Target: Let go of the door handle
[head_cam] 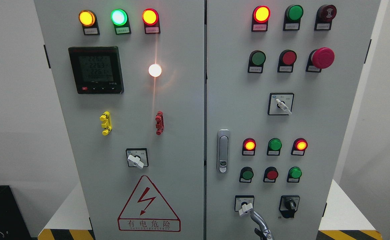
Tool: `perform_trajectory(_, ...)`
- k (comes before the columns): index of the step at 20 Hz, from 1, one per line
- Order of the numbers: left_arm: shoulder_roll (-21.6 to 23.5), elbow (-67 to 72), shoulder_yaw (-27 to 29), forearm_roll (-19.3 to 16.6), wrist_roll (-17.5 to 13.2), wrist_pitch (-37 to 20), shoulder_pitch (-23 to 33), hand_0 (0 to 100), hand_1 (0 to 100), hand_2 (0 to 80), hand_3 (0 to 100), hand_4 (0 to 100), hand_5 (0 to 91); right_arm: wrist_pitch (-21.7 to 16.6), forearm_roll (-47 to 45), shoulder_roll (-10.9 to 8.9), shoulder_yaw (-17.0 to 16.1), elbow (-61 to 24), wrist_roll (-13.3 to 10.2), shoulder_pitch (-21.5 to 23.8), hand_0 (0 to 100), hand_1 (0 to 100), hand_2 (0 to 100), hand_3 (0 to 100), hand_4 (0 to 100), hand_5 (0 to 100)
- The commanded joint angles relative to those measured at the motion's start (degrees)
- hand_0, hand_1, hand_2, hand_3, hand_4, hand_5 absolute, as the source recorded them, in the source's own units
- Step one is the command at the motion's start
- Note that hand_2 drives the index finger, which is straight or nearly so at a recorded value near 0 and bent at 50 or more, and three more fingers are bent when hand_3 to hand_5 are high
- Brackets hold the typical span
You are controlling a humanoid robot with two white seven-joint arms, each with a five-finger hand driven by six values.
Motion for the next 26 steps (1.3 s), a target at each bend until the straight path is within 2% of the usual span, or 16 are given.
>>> perform_trajectory(1,0.0,0.0,0.0,0.0,0.0,0.0,0.0,12,56,0.0,0,0,0.0,0.0,0.0,0.0,0.2,0.1,0.0,0.1,30,15,0,8,14,17)
perform_trajectory(15,0.0,0.0,0.0,0.0,0.0,0.0,0.0,12,56,0.0,0,0,0.0,0.0,0.1,0.0,0.2,0.0,0.0,0.1,30,16,0,8,14,18)
perform_trajectory(17,0.0,0.1,0.0,0.0,0.0,0.0,0.0,12,56,0.0,0,0,0.0,0.4,0.5,0.0,0.0,0.0,-0.1,0.0,30,16,0,9,17,20)
perform_trajectory(18,0.0,0.0,0.0,0.0,0.0,0.0,0.0,12,56,0.0,0,0,0.0,0.4,0.6,0.0,0.0,-0.1,-0.2,0.0,30,15,0,13,26,27)
perform_trajectory(19,0.0,0.0,0.0,0.0,0.0,0.0,0.0,12,56,0.0,0,0,0.0,0.4,0.6,0.0,0.0,-0.1,-0.2,0.0,30,16,0,19,38,39)
perform_trajectory(21,0.0,0.1,0.0,0.0,0.0,0.0,0.0,12,56,0.0,0,0,0.0,0.4,0.8,0.0,-0.1,-0.1,-0.2,0.0,31,18,0,25,45,47)
perform_trajectory(24,0.0,0.0,0.0,0.0,0.0,0.0,0.0,12,56,0.0,0,0,0.0,0.8,1.1,0.0,-0.2,-1.0,-0.2,0.0,35,28,0,38,56,59)
perform_trajectory(25,0.0,0.0,0.0,0.0,0.0,0.0,0.0,12,56,0.0,0,0,0.0,1.4,1.1,0.0,-0.2,-1.2,-0.2,-0.1,37,33,0,48,62,67)
perform_trajectory(26,0.0,0.0,0.0,0.0,0.0,0.0,0.0,12,56,0.0,0,0,0.0,1.6,1.4,-0.09,-0.2,-1.5,-0.3,-0.2,38,34,0,50,64,69)
